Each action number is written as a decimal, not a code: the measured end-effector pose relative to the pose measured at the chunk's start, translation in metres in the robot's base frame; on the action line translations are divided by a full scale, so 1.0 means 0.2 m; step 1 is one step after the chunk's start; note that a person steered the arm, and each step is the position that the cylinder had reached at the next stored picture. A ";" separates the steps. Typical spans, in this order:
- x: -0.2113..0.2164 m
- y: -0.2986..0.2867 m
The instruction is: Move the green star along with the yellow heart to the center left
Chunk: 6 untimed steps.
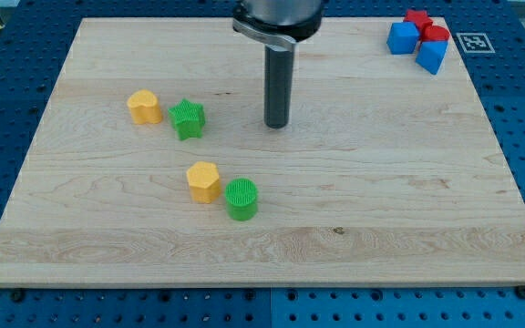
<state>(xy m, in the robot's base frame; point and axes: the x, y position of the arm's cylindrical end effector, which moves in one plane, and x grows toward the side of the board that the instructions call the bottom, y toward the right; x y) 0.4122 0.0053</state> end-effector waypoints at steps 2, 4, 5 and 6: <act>0.00 -0.35; 0.00 -0.52; 0.03 -0.54; 0.08 -0.65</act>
